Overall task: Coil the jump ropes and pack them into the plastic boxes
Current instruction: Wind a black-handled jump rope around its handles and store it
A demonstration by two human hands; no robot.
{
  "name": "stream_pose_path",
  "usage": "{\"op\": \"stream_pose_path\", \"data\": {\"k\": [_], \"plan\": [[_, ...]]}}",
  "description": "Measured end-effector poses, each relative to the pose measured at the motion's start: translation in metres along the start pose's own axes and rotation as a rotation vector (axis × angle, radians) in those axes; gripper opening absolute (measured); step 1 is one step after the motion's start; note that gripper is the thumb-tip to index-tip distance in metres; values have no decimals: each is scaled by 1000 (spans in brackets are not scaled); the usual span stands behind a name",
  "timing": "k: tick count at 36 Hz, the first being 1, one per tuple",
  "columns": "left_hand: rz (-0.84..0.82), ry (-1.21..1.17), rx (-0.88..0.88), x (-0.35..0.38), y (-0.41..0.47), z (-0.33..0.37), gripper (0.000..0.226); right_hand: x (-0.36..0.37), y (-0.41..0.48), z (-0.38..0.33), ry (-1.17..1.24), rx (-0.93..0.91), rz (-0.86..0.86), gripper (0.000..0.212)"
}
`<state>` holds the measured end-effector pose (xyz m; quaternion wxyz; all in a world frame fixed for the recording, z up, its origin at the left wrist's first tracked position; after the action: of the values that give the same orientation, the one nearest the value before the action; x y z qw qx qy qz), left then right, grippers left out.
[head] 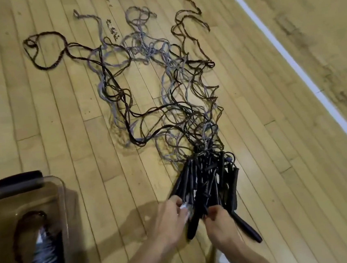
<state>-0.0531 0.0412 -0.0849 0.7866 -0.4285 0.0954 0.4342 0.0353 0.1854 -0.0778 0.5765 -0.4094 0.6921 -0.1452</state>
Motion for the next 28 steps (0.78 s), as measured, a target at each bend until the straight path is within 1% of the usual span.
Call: {"op": "stream_pose_path", "data": {"k": [2,4,5,7,10,11,12,14,16,17,19,22,26,28], "plan": [[26,-1,23,7,13,6,29,2,9,1,48,16,7,23],[-11,-6,47,21,23,12,34,8,18,1,107,25,-11,23],[-34,-10,51,29,26,14,37,10,21,-1,118,2,-17,20],[-43,-11,31,40,31,15,43,11,29,-2,108,-37,-1,13],[-21,-19,-16,46,32,8,44,9,35,-5,27,-87,41,10],[-21,-22,-23,47,33,5,43,8,37,-6,-10,-109,51,12],[-25,-26,-20,48,33,3,42,9,41,-6,-63,-143,57,19],[-35,-45,6,49,35,1,31,10,44,-7,-173,-192,50,32],[-54,-102,8,52,34,-1,18,13,43,-9,-223,-206,15,37],[-62,-153,-5,53,33,-2,18,15,41,-10,-204,-210,-7,36],[-79,-238,-42,55,31,-2,24,20,37,-12,-99,-194,-64,28],[-103,-298,-81,52,25,0,28,26,25,-19,74,-195,-181,18],[-68,-269,-70,27,16,13,38,15,-3,-35,354,-72,-416,19],[-47,-266,-48,-1,7,34,37,-2,-28,-52,464,-3,-566,20]]}}
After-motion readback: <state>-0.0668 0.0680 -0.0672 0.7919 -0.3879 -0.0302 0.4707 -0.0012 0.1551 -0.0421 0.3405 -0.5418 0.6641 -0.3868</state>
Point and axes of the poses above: each hand's wrist, its own y-axis towards the middle knuckle, its own x-axis out of the palm, z = x × y, the point moved 10 cm from there along y, towards the middle knuckle, and after that the axes turned 9 degrees about z, right-handed, at the moved point
